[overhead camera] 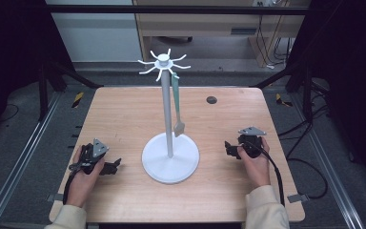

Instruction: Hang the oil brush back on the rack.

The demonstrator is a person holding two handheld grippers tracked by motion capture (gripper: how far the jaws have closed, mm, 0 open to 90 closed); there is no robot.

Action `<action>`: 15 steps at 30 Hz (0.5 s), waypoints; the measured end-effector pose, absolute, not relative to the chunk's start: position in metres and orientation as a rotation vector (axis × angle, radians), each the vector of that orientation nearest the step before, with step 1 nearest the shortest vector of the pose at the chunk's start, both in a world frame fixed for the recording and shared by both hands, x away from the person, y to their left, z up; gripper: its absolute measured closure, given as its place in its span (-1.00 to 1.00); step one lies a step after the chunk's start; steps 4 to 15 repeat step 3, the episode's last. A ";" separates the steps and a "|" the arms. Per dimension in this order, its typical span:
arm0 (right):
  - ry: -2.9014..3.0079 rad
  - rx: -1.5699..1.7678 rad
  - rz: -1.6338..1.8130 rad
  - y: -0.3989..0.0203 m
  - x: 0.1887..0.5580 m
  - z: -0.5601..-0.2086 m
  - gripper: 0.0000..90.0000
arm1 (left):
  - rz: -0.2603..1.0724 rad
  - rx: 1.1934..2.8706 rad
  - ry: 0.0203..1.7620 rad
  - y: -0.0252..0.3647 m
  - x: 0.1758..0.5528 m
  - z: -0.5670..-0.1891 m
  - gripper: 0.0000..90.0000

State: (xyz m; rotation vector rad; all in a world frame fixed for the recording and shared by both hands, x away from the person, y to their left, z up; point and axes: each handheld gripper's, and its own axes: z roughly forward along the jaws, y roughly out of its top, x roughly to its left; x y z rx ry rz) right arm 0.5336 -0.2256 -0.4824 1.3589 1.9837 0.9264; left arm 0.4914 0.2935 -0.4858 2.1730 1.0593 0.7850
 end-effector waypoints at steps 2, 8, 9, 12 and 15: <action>1.986 1.357 0.923 -0.226 0.534 -0.483 -0.73 | 0.788 2.171 1.059 0.294 0.491 -0.485 -0.94; 1.983 1.363 0.930 -0.226 0.533 -0.482 -0.73 | 0.788 2.170 1.060 0.294 0.491 -0.485 -0.94; 1.983 1.363 0.930 -0.226 0.533 -0.482 -0.73 | 0.788 2.170 1.060 0.294 0.491 -0.485 -0.94; 1.983 1.363 0.930 -0.226 0.533 -0.482 -0.73 | 0.788 2.170 1.060 0.294 0.491 -0.485 -0.94; 1.983 1.363 0.930 -0.226 0.533 -0.482 -0.73 | 0.788 2.170 1.060 0.294 0.491 -0.485 -0.94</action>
